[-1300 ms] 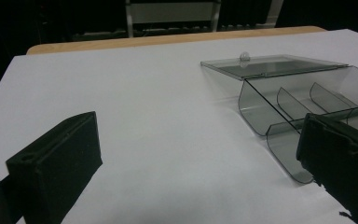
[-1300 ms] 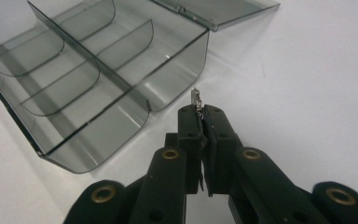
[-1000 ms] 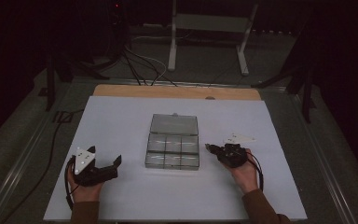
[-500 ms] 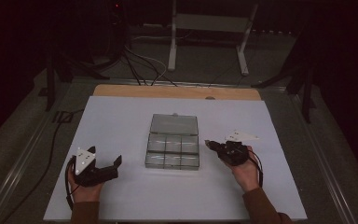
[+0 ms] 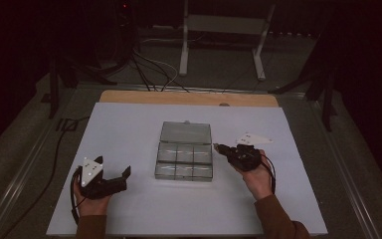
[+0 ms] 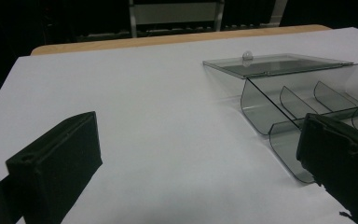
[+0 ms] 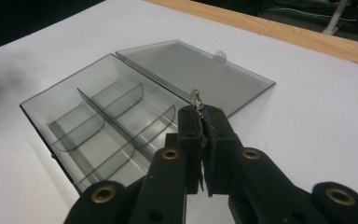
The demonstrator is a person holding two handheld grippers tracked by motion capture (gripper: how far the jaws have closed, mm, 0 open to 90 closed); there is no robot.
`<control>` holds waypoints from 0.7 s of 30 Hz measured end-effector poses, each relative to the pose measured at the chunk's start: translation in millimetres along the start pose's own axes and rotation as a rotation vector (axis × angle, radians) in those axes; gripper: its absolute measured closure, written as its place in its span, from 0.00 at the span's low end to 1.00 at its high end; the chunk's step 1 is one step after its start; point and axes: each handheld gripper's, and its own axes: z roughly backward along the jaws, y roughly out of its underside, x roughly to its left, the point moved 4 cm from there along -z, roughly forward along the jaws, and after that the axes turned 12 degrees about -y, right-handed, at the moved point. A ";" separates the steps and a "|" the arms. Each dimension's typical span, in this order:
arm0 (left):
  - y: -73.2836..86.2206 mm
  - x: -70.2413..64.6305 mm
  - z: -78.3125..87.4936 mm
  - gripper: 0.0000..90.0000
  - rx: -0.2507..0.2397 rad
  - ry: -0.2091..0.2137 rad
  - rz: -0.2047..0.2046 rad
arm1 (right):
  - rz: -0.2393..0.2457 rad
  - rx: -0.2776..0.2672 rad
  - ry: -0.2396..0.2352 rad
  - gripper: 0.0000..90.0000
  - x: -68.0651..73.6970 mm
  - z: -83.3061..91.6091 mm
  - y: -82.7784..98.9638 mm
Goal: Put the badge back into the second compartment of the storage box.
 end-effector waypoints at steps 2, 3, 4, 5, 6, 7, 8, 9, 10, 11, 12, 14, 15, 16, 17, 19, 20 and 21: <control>0.0 0.1 -0.1 0.02 0.000 0.000 0.001 | 0.005 0.001 -0.001 0.96 1.1 -1.6 -2.5; 0.0 0.1 -0.1 0.02 0.000 0.000 0.001 | 0.005 0.001 -0.001 0.96 1.1 -1.6 -2.5; -0.1 0.1 0.2 0.02 -0.001 0.003 0.001 | 0.005 -0.002 -0.001 0.96 1.6 -3.4 -4.8; -0.2 0.1 0.3 0.02 -0.003 0.003 0.003 | 0.004 -0.001 -0.005 0.96 1.7 -4.3 -5.7; -0.1 0.2 0.3 0.02 -0.002 0.002 0.002 | 0.001 -0.002 -0.006 0.96 1.8 -5.3 -6.4; 0.0 0.3 0.1 0.02 -0.002 0.003 0.002 | 0.002 -0.002 -0.009 0.96 1.8 -6.4 -7.1; 0.0 0.3 0.1 0.02 -0.001 0.003 0.003 | 0.001 0.000 -0.011 0.96 2.0 -7.4 -7.7; 0.0 0.3 0.1 0.02 -0.001 0.003 0.003 | 0.000 -0.001 -0.013 0.96 2.5 -8.5 -8.4; 0.0 0.2 -0.2 0.02 -0.001 0.002 0.002 | 0.003 -0.001 -0.014 0.96 2.9 -9.5 -9.2; 0.0 0.2 -0.2 0.02 -0.001 0.002 0.002 | 0.003 -0.001 -0.014 0.96 2.9 -9.5 -9.2; 0.2 0.1 -0.3 0.02 0.000 0.002 0.001 | 0.004 0.000 -0.016 0.96 3.3 -10.6 -10.0; 0.2 -0.1 -0.3 0.02 0.000 0.002 0.001 | 0.005 0.002 -0.018 0.96 4.2 -13.2 -11.8; 0.1 -0.1 -0.3 0.02 0.000 0.002 0.001 | 0.007 0.003 -0.020 0.96 4.7 -14.3 -12.6; 0.2 -0.1 -0.4 0.02 0.000 0.001 0.001 | 0.007 0.004 -0.021 0.96 5.2 -15.4 -13.4; 0.3 -0.1 -0.5 0.02 0.001 0.001 0.001 | 0.008 0.004 -0.020 0.96 5.4 -16.5 -14.3; 0.3 -0.1 -0.6 0.02 0.001 0.002 0.001 | 0.006 0.003 -0.023 0.96 5.8 -17.5 -15.1; 0.3 -0.2 -0.6 0.02 0.001 0.003 0.001 | 0.009 0.004 -0.027 0.96 6.4 -20.1 -16.3; 0.4 -0.3 -0.7 0.02 0.001 0.003 0.000 | 0.007 0.006 -0.026 0.96 6.7 -21.2 -16.6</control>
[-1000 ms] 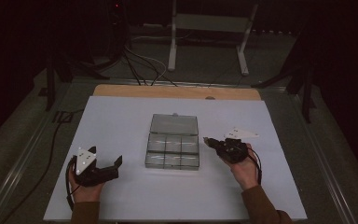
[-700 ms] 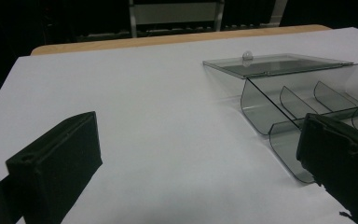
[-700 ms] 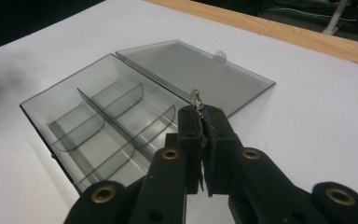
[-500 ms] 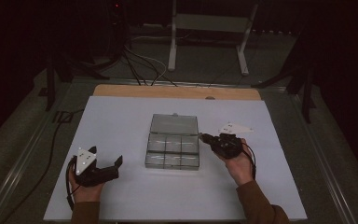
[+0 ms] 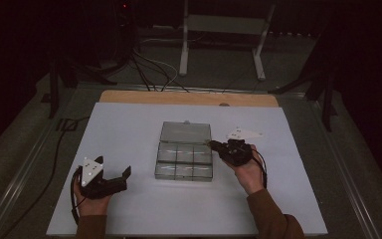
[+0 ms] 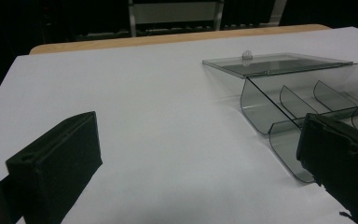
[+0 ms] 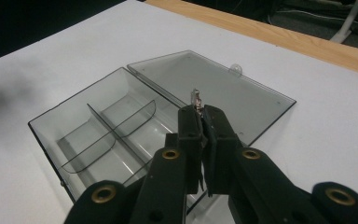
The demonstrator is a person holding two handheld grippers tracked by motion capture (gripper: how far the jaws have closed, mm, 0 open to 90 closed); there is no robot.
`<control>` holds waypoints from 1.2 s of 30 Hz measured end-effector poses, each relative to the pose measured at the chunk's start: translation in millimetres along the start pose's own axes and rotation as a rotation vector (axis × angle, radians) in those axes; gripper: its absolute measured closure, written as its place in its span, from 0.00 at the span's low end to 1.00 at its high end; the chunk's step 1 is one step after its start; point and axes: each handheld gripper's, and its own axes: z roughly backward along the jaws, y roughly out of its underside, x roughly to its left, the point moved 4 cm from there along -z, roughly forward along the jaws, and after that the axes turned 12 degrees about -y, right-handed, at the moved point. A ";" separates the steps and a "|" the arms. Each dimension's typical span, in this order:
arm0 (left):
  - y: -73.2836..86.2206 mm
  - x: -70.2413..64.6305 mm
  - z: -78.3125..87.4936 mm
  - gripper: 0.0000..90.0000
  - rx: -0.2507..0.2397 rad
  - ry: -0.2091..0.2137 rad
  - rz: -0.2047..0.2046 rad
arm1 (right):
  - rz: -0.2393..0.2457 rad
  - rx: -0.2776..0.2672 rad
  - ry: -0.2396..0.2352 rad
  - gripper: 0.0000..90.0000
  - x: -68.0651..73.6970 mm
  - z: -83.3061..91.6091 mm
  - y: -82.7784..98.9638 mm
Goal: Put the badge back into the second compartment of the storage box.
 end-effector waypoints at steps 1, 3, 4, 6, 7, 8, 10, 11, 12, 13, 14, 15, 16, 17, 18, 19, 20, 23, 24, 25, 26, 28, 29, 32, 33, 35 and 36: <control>0.1 -0.1 -0.1 0.02 0.001 0.000 0.000 | 0.001 0.002 -0.001 0.96 0.2 -1.2 -0.3; 0.1 0.0 -0.2 0.02 0.002 -0.001 0.000 | 0.004 0.005 -0.003 0.96 0.8 -3.5 -1.1; 0.2 0.0 -0.2 0.02 0.003 -0.001 -0.001 | 0.006 0.006 -0.005 0.96 1.2 -4.5 -1.7; 0.2 0.1 -0.2 0.02 0.003 -0.001 -0.001 | 0.005 0.005 -0.007 0.96 2.5 -6.6 -3.6; 0.2 0.1 -0.2 0.02 0.003 -0.001 -0.001 | 0.009 0.006 -0.010 0.96 3.0 -7.6 -4.7; 0.2 0.1 -0.1 0.02 0.003 -0.001 -0.001 | 0.009 0.007 -0.011 0.96 3.7 -8.7 -5.7; 0.2 0.1 -0.1 0.02 0.003 -0.002 -0.001 | 0.012 0.006 -0.012 0.96 4.2 -9.9 -6.8; 0.2 0.2 -0.1 0.02 0.003 -0.001 -0.001 | 0.014 0.007 -0.013 0.96 4.8 -11.2 -7.7; 0.3 0.3 -0.1 0.02 0.003 -0.002 -0.001 | 0.017 0.009 -0.015 0.96 5.4 -13.1 -8.8; 0.3 0.3 -0.1 0.02 0.003 -0.002 -0.001 | 0.017 0.011 -0.017 0.96 6.1 -14.9 -9.4; 0.3 0.4 0.0 0.02 0.002 -0.002 -0.001 | 0.016 0.013 -0.018 0.96 6.5 -15.9 -9.6; 0.2 0.4 0.0 0.02 0.002 -0.001 0.000 | 0.019 0.015 -0.017 0.96 6.6 -17.4 -9.8; 0.2 0.4 0.0 0.02 0.002 -0.002 -0.001 | 0.017 0.016 -0.019 0.96 7.0 -19.1 -9.9; 0.3 0.3 0.0 0.02 0.002 -0.002 0.000 | 0.014 0.018 -0.021 0.96 7.5 -20.5 -9.9; 0.3 0.3 0.0 0.02 0.002 -0.002 0.000 | 0.015 0.021 -0.022 0.96 7.8 -22.0 -9.7; 0.2 0.2 0.0 0.02 0.001 -0.002 0.000 | 0.016 0.022 -0.024 0.96 8.0 -23.6 -9.6; 0.2 0.2 0.0 0.02 0.001 -0.002 -0.001 | 0.014 0.024 -0.024 0.96 8.3 -24.9 -9.3; 0.3 0.1 -0.1 0.02 0.003 -0.001 -0.002 | 0.013 0.030 -0.027 0.96 8.4 -29.2 -8.4; 0.3 0.1 -0.1 0.02 0.002 -0.001 -0.001 | 0.011 0.032 -0.027 0.96 8.6 -30.4 -8.2; 0.3 0.1 -0.1 0.02 0.003 -0.001 -0.002 | 0.010 0.034 -0.027 0.96 8.6 -31.6 -8.1; 0.4 0.0 -0.1 0.02 0.003 -0.001 -0.002 | 0.010 0.036 -0.028 0.96 8.5 -32.5 -8.0; 0.4 -0.1 -0.1 0.02 0.003 -0.001 -0.002 | 0.011 0.038 -0.030 0.96 8.7 -34.5 -7.9; 0.4 -0.1 -0.1 0.02 0.003 0.000 -0.003 | 0.010 0.040 -0.030 0.96 8.9 -35.1 -7.8; 0.5 -0.2 -0.2 0.02 0.005 0.000 -0.005 | 0.010 0.046 -0.033 0.96 9.5 -38.4 -7.3; 0.5 -0.3 -0.2 0.02 0.004 0.000 -0.005 | 0.011 0.047 -0.033 0.96 9.6 -39.4 -7.2; 0.4 -0.2 -0.1 0.02 0.004 0.000 -0.004 | 0.010 0.053 -0.033 0.96 10.0 -41.4 -6.8; 0.4 -0.2 -0.1 0.02 0.004 0.000 -0.004 | 0.011 0.054 -0.034 0.96 10.3 -42.5 -6.6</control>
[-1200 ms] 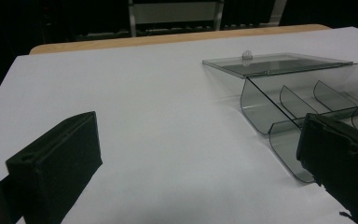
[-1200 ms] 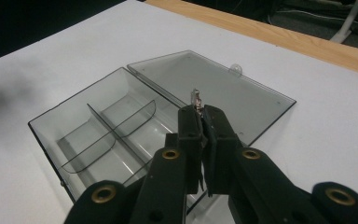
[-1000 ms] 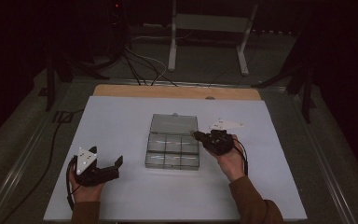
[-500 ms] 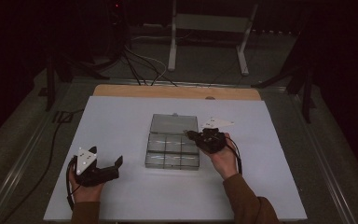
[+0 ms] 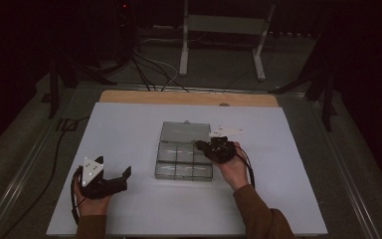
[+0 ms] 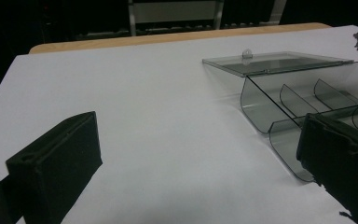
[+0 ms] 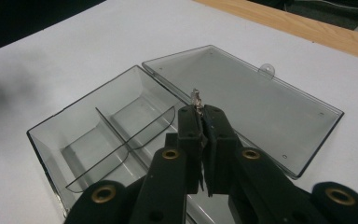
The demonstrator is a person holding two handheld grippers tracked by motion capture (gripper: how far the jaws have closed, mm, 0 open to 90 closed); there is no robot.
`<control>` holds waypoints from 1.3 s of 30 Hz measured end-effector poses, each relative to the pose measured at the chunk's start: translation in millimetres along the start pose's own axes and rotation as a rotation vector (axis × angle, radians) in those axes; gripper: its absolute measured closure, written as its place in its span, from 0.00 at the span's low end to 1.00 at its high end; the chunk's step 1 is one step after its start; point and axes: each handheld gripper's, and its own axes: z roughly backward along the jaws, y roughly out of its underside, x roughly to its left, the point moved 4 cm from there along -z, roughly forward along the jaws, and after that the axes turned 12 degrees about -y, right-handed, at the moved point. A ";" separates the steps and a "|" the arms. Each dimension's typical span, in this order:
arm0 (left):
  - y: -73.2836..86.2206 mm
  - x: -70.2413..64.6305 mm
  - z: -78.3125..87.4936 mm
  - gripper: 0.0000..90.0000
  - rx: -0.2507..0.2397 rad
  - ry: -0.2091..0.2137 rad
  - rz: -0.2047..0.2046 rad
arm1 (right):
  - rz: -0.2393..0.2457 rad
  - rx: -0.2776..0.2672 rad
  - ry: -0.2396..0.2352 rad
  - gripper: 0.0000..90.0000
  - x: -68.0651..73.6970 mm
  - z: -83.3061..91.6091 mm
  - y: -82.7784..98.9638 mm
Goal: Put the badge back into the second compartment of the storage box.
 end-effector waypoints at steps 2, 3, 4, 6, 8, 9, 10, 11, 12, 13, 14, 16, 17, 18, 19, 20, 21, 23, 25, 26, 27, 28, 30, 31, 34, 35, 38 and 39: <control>0.0 0.0 0.0 0.02 0.000 0.001 0.000 | 0.001 0.006 -0.001 0.96 0.3 -1.9 0.1; 0.0 0.0 0.0 0.02 0.000 0.000 0.000 | 0.002 0.007 -0.002 0.96 0.5 -3.0 0.1; 0.0 -0.1 0.0 0.02 0.000 0.001 0.000 | 0.001 0.009 -0.001 0.96 0.6 -3.6 0.2; 0.0 -0.1 0.0 0.02 0.000 0.001 -0.001 | 0.002 0.014 -0.001 0.96 0.9 -6.0 0.4; 0.1 0.0 -0.1 0.02 0.000 0.001 0.000 | 0.000 0.018 -0.003 0.96 1.4 -8.1 0.7; 0.1 0.1 -0.1 0.02 0.001 0.000 0.001 | 0.003 0.022 -0.003 0.96 1.3 -9.1 0.9; 0.1 0.1 0.0 0.02 0.000 0.000 0.000 | 0.002 0.023 -0.003 0.96 1.6 -10.2 1.1; 0.0 0.1 0.0 0.02 0.000 0.001 0.000 | 0.001 0.026 -0.003 0.96 1.9 -11.3 1.3; 0.0 0.1 0.0 0.02 0.000 0.001 0.000 | 0.005 0.028 -0.005 0.96 1.9 -12.3 1.5; 0.0 0.1 0.0 0.02 0.000 0.001 0.000 | 0.005 0.031 -0.004 0.96 2.2 -13.4 1.6; 0.1 0.0 -0.1 0.02 0.000 0.001 0.000 | 0.005 0.036 -0.005 0.96 2.7 -14.4 1.9; 0.1 0.0 -0.1 0.02 0.000 0.001 0.000 | 0.009 0.043 -0.004 0.96 3.1 -16.4 2.2; 0.1 0.0 -0.1 0.02 0.001 0.001 0.000 | 0.010 0.045 -0.003 0.96 3.2 -17.3 2.3; 0.1 0.0 -0.1 0.02 0.001 0.001 -0.001 | 0.010 0.049 -0.003 0.96 3.5 -18.2 2.4; 0.1 0.0 0.0 0.02 0.001 0.001 0.000 | 0.012 0.052 -0.003 0.96 3.5 -19.2 2.6; 0.1 0.1 0.0 0.02 0.000 0.001 0.001 | 0.013 0.056 -0.003 0.96 3.6 -20.1 2.8; 0.1 0.2 0.0 0.02 0.000 0.000 0.001 | 0.013 0.058 -0.004 0.96 3.9 -21.2 3.0; 0.2 0.1 -0.1 0.02 0.001 0.001 0.001 | 0.015 0.065 -0.006 0.96 4.4 -23.0 3.4; 0.2 -0.3 -0.1 0.02 0.001 0.002 0.000 | 0.014 0.070 -0.009 0.96 5.0 -25.0 4.0; 0.2 -0.6 -0.3 0.02 0.001 0.002 0.000 | 0.014 0.074 -0.009 0.96 5.2 -26.2 4.4; 0.3 -0.8 -0.5 0.02 0.001 0.003 0.000 | 0.014 0.079 -0.009 0.96 5.5 -27.7 4.7; 0.3 -0.8 -0.7 0.02 0.001 0.003 -0.001 | 0.015 0.085 -0.009 0.96 5.8 -29.0 5.2; 0.3 -0.6 -0.6 0.02 0.001 0.003 0.000 | 0.016 0.097 -0.012 0.96 6.3 -31.9 5.7; 0.3 -0.4 -0.5 0.02 0.002 0.003 0.000 | 0.020 0.101 -0.012 0.96 6.3 -33.3 5.9; 0.3 0.0 -0.4 0.02 0.002 0.003 0.001 | 0.019 0.114 -0.011 0.96 6.8 -36.6 6.1; 0.3 -0.1 -0.5 0.02 0.001 0.003 0.001 | 0.021 0.117 -0.011 0.96 6.6 -37.5 6.2; 0.4 -0.3 -0.8 0.02 0.001 0.004 0.001 | 0.024 0.125 -0.008 0.96 6.0 -39.8 6.2; 0.4 -0.4 -0.9 0.02 0.002 0.004 0.000 | 0.025 0.129 -0.007 0.96 5.8 -40.5 6.3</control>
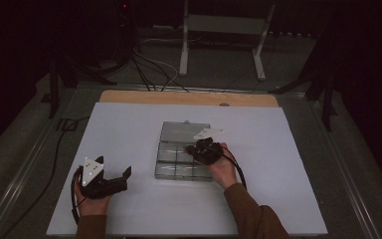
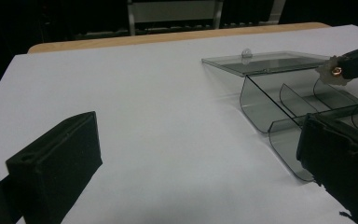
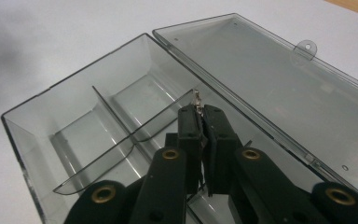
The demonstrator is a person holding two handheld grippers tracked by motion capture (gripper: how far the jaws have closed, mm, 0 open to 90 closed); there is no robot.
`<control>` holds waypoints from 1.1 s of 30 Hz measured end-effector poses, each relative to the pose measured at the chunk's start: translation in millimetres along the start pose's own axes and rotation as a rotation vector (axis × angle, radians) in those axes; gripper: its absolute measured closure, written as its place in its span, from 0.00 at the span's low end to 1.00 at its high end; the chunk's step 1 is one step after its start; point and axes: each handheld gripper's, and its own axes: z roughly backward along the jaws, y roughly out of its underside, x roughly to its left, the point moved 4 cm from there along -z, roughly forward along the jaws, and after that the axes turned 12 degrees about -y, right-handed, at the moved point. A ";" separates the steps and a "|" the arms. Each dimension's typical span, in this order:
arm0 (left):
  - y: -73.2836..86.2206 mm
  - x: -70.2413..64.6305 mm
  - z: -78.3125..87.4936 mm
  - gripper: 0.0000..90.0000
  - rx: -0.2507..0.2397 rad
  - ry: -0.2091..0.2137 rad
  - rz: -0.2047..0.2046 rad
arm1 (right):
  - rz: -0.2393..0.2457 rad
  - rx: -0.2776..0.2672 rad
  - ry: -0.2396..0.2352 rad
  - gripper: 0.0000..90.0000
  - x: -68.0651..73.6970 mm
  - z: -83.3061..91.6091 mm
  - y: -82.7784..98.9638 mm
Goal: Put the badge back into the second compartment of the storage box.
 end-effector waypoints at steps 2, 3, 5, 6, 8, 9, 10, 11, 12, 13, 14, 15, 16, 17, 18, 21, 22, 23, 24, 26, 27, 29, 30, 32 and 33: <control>0.0 0.0 0.1 0.02 0.000 0.000 0.000 | -0.001 0.008 0.002 0.96 -0.9 -1.7 0.1; -0.1 0.0 0.1 0.02 -0.001 0.000 0.001 | -0.002 0.012 0.003 0.96 -1.5 -2.5 0.2; 0.0 0.3 0.1 0.02 0.000 0.000 0.001 | -0.002 0.021 0.007 0.96 -2.6 -4.2 0.4; 0.0 0.3 0.2 0.02 0.000 -0.001 0.001 | -0.003 0.026 0.008 0.96 -2.9 -5.0 0.6; -0.1 0.1 0.3 0.02 -0.001 0.000 0.001 | -0.004 0.031 0.009 0.96 -3.7 -6.4 1.1; -0.1 0.1 0.3 0.02 -0.001 0.000 0.001 | -0.005 0.034 0.010 0.96 -4.2 -7.1 1.4; 0.0 0.1 0.2 0.02 0.000 0.000 0.000 | -0.006 0.038 0.011 0.96 -4.5 -7.7 1.7; -0.1 0.0 0.2 0.02 0.000 0.000 0.000 | -0.006 0.040 0.012 0.96 -4.9 -8.5 2.0; -0.1 0.0 0.2 0.02 0.000 0.000 0.001 | -0.010 0.043 0.012 0.96 -5.1 -9.2 2.2; -0.1 0.0 0.3 0.02 0.000 0.000 0.001 | -0.010 0.046 0.012 0.96 -5.4 -10.0 2.5; -0.1 0.0 0.3 0.02 0.000 0.000 0.001 | -0.011 0.052 0.012 0.96 -5.5 -10.8 2.7; -0.1 0.0 0.2 0.02 0.000 0.000 0.001 | -0.011 0.057 0.014 0.96 -5.6 -11.6 3.0; -0.1 0.0 0.2 0.02 0.000 0.000 0.001 | -0.013 0.062 0.016 0.96 -5.7 -12.4 3.2; -0.1 -0.1 0.2 0.02 0.000 0.000 0.000 | -0.011 0.066 0.017 0.96 -6.0 -13.4 3.4; -0.1 -0.1 0.2 0.02 0.000 0.000 0.000 | -0.009 0.074 0.020 0.96 -6.1 -14.0 3.6; 0.0 -0.3 0.0 0.02 0.000 0.001 -0.001 | -0.005 0.088 0.026 0.96 -6.2 -15.9 3.7; 0.0 -0.4 0.1 0.02 0.000 0.001 -0.001 | -0.005 0.095 0.031 0.96 -6.4 -16.5 3.7; 0.0 -0.4 0.2 0.02 -0.001 0.001 0.000 | -0.005 0.100 0.036 0.96 -6.5 -17.3 3.7; -0.1 -0.4 0.2 0.02 -0.001 0.001 0.000 | -0.005 0.105 0.035 0.96 -6.7 -18.2 3.7; 0.0 -0.3 0.1 0.02 -0.001 0.001 -0.001 | -0.003 0.117 0.040 0.96 -7.0 -19.8 3.5; 0.0 -0.2 0.2 0.02 0.000 0.000 0.000 | 0.000 0.125 0.041 0.96 -6.8 -20.6 3.2; -0.1 -0.3 0.3 0.02 -0.001 0.001 0.000 | 0.010 0.141 0.043 0.96 -5.8 -22.7 2.5; -0.1 -0.2 0.3 0.02 0.000 0.001 0.000 | 0.019 0.151 0.048 0.96 -5.0 -23.9 2.1; 0.0 -0.1 0.3 0.02 0.000 0.001 0.001 | 0.030 0.167 0.055 0.96 -3.7 -26.0 1.4; -0.1 0.1 0.5 0.02 0.000 0.001 0.001 | 0.032 0.171 0.056 0.96 -3.5 -27.0 1.2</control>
